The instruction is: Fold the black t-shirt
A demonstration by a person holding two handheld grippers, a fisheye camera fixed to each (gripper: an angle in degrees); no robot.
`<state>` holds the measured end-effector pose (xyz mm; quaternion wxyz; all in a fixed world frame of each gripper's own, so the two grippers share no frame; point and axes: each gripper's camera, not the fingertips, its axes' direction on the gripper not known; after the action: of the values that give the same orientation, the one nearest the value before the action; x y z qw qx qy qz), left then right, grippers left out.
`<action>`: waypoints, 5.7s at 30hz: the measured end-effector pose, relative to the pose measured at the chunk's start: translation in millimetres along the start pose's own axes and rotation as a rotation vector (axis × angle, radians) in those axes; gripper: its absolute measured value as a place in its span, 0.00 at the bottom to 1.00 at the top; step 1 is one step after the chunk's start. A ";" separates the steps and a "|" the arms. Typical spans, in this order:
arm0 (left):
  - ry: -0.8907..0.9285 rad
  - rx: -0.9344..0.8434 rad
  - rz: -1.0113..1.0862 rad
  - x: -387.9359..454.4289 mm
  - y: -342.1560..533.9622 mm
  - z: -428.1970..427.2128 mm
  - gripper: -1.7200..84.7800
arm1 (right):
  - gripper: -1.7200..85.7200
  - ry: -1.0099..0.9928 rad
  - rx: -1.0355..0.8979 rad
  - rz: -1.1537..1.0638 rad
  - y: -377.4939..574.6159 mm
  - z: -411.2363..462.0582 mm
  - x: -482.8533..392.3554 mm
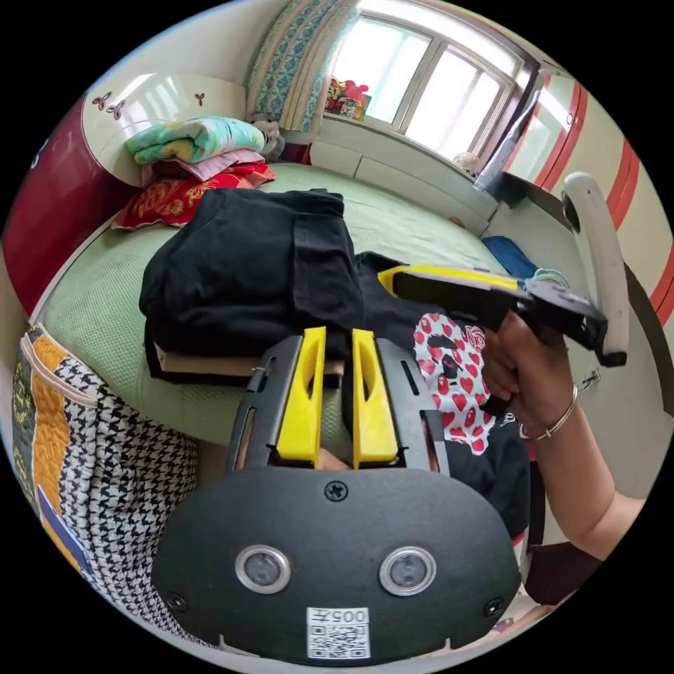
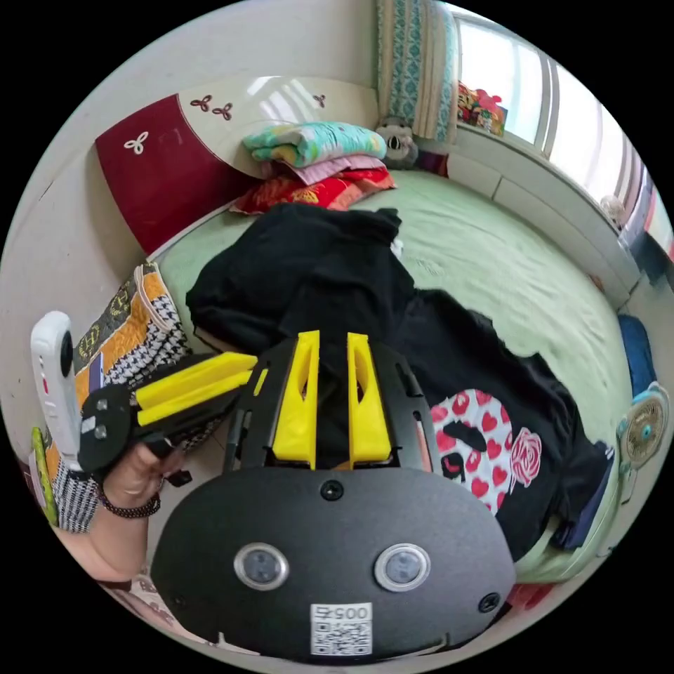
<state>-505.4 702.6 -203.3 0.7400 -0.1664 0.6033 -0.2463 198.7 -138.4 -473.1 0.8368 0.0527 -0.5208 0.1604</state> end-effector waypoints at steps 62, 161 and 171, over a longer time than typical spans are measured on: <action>0.140 -0.234 0.382 96.6 -53.6 228.5 0.13 | 0.12 -0.031 -0.172 0.092 -4.0 148.5 273.1; 0.218 -0.333 0.552 399.9 106.9 496.3 0.01 | 0.02 0.363 -0.040 0.388 371.1 -93.5 435.4; 0.229 -0.215 0.571 397.0 120.9 478.6 0.01 | 0.10 0.425 0.010 0.662 360.8 -113.1 552.8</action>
<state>40.7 553.4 -487.3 0.6847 -0.0386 0.7275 0.0192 403.2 348.8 -61.5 0.8288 -0.1487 -0.3239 0.4314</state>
